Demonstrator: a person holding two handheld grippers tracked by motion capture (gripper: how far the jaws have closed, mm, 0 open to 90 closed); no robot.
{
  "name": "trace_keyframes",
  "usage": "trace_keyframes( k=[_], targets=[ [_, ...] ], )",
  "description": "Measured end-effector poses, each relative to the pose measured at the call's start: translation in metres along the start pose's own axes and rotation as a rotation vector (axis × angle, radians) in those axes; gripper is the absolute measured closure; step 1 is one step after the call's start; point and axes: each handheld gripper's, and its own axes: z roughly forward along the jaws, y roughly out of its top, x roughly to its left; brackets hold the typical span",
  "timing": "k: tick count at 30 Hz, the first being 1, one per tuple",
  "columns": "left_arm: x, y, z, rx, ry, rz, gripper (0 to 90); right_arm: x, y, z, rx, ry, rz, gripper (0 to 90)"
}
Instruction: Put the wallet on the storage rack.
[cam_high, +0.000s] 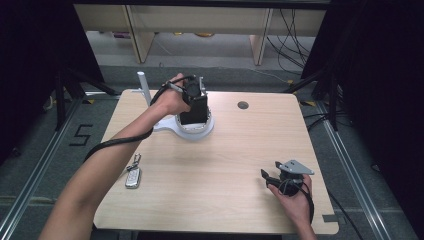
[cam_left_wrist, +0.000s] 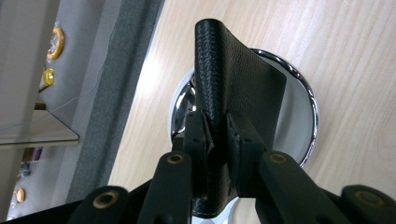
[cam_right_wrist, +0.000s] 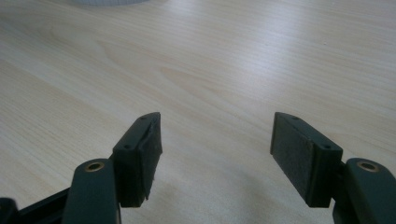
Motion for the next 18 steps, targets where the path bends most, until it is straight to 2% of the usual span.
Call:
trace_keyframes(
  k=[3,9,11,14,18],
  targets=[
    [-0.001,-0.001,0.003,0.007,-0.007,-0.009,79.0,0.000,0.000,0.000,-0.001,-0.001,-0.001,34.9],
    [-0.003,-0.003,0.010,0.018,-0.023,0.000,78.6,0.000,0.000,0.000,-0.001,-0.001,-0.002,34.9],
    [-0.004,-0.004,0.012,0.018,-0.036,-0.015,78.5,0.000,0.000,0.000,-0.001,0.000,-0.002,34.9],
    [-0.003,-0.005,0.015,0.016,-0.045,-0.012,78.5,0.000,0.000,0.000,0.000,-0.001,-0.004,34.9],
    [-0.001,-0.006,0.018,0.019,-0.039,-0.019,77.5,0.000,0.000,0.000,0.000,0.000,-0.003,34.8]
  ],
)
